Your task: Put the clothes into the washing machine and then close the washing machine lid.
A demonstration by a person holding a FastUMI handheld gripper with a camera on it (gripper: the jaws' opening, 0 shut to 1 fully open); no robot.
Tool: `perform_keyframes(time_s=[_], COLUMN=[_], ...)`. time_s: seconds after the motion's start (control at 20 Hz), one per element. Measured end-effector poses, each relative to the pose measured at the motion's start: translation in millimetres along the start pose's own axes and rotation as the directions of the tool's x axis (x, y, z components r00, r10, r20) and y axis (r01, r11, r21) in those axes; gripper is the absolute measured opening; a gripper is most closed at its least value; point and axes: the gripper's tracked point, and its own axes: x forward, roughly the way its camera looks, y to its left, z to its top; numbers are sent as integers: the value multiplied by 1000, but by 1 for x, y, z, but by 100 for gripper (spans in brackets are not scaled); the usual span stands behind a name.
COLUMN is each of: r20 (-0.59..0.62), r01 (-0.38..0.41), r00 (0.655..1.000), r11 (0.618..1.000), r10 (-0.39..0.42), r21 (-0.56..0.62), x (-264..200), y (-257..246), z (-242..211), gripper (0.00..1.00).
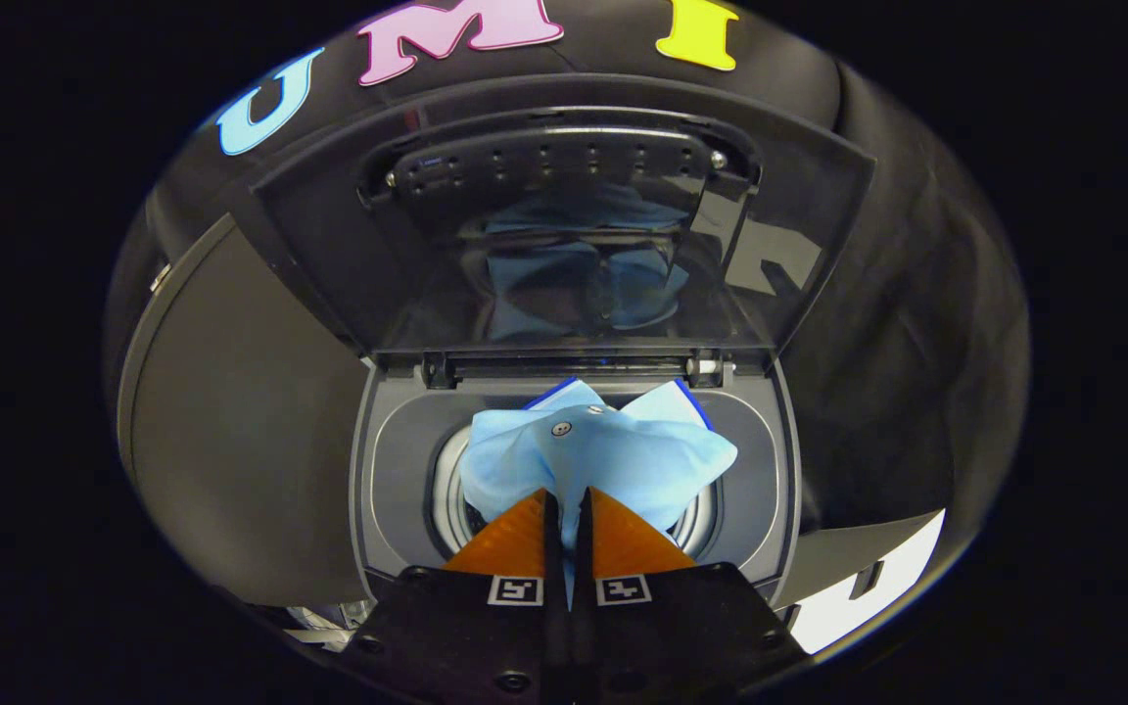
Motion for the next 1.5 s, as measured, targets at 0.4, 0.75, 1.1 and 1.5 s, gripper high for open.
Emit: perform_keyframes(time_s=[0.4, 0.75, 1.1, 1.5], r20=[-33, 3, -23, 98], r01=[13, 53, 53, 19], r00=[999, 999, 998, 995], r11=[1000, 999, 999, 1000], r10=[-13, -53, -53, -20], r21=[6, -5, -5, 18], x=[23, 28, 25, -1], y=[2, -9, -8, 0], z=[-14, -8, -20, 17], gripper=[6, 99, 100, 100])
